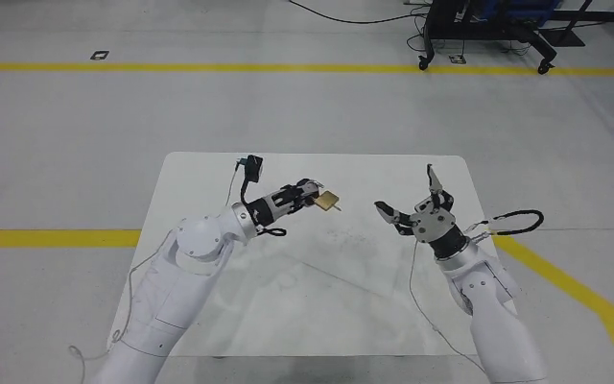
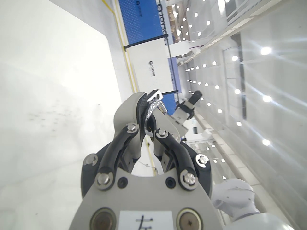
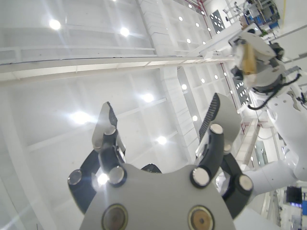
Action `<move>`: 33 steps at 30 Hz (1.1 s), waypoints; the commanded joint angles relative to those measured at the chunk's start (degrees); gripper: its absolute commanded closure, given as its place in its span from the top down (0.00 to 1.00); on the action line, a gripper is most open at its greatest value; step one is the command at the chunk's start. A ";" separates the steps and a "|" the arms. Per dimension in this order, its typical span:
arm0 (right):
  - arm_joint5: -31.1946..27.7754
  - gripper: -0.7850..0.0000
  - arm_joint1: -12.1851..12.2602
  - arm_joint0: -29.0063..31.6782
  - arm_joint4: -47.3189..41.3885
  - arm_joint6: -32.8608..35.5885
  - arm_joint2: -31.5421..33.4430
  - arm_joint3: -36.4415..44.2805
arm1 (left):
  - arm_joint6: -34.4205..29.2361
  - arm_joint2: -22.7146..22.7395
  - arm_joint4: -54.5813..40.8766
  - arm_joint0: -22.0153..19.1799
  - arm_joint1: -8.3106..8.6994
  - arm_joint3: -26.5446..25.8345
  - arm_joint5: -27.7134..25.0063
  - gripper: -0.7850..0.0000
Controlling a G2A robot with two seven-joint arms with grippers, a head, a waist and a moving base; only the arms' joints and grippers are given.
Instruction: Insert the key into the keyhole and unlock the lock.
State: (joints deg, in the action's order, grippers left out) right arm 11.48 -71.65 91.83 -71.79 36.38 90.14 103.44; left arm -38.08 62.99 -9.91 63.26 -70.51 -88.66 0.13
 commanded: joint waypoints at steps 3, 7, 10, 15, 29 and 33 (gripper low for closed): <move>0.47 1.00 -0.02 -0.01 0.04 -0.06 -0.12 0.02 | -1.22 -1.66 3.23 -0.60 -0.03 -0.02 0.94 0.00; 0.47 1.00 -0.02 -0.01 0.04 -0.06 -0.12 0.02 | -5.28 -5.80 11.31 -2.23 -0.05 0.86 3.16 0.00; 0.47 1.00 -0.02 -0.01 0.04 -0.06 -0.12 0.02 | -6.16 -9.13 14.78 -3.44 -0.50 2.06 5.12 0.00; 0.47 1.00 -0.02 -0.01 0.04 -0.06 -0.12 0.02 | -5.48 -13.47 19.55 -5.61 -1.40 4.32 8.58 0.00; 0.47 1.00 -0.02 -0.01 0.04 -0.06 -0.12 0.02 | -6.65 -18.63 25.40 -9.10 -2.91 7.77 9.94 0.02; 0.47 1.00 -0.02 -0.01 0.04 -0.06 -0.12 0.02 | -6.51 -19.58 26.64 -10.17 -3.41 9.38 11.53 0.31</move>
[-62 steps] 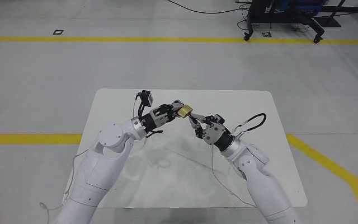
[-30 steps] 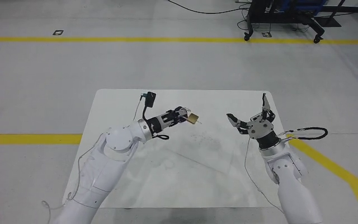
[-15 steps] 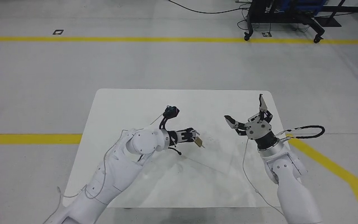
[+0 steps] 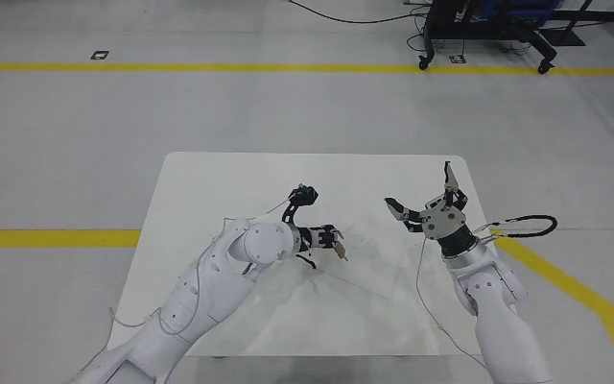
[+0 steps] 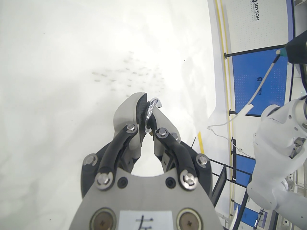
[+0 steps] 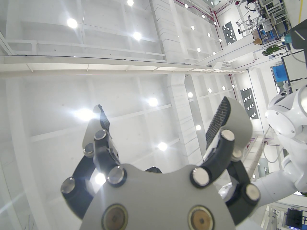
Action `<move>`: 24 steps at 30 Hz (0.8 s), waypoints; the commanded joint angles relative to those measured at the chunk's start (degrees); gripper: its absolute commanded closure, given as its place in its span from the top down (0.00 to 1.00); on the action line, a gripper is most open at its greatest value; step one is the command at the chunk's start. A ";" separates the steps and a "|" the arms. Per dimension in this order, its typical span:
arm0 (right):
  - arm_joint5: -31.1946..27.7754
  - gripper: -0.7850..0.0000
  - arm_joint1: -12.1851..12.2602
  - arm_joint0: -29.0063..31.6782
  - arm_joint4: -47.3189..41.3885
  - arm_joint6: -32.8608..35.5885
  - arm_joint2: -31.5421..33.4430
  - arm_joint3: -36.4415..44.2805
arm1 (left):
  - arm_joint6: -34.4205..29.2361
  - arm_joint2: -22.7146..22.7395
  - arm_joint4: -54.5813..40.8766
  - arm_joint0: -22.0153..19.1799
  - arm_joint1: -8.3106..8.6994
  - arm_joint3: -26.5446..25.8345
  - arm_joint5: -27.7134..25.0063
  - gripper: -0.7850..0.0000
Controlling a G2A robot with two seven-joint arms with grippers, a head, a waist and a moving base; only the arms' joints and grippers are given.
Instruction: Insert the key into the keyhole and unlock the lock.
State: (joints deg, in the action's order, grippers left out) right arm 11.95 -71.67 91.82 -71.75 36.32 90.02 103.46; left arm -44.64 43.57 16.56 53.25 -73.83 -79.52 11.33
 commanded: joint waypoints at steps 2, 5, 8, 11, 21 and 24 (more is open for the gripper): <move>0.00 1.00 0.00 0.00 0.00 0.00 0.00 0.00 | 0.04 -0.31 0.18 -0.42 -0.26 0.58 0.35 0.45; 0.00 1.00 0.00 0.00 0.00 0.00 0.00 0.00 | -0.08 -0.10 0.08 -0.64 -0.39 0.98 0.36 0.54; 0.00 1.00 0.00 0.00 0.00 0.00 0.00 0.00 | -0.21 0.25 0.09 -0.70 -0.43 1.08 0.36 0.80; 0.00 1.00 0.00 0.00 0.00 0.00 0.00 0.00 | 0.06 1.18 -0.18 -0.58 -0.34 0.89 0.01 0.97; 0.00 1.00 0.00 0.00 0.00 0.00 0.00 0.00 | 1.01 3.09 0.18 0.51 0.04 -0.44 -1.99 1.00; 0.00 1.00 0.00 0.00 0.00 0.00 0.00 0.00 | 1.01 3.09 0.18 0.51 0.04 -0.44 -1.99 1.00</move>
State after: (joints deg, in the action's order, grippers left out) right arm 11.95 -71.67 91.82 -71.75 36.32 90.02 103.46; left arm -43.61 46.66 16.74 53.76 -73.79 -79.97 9.34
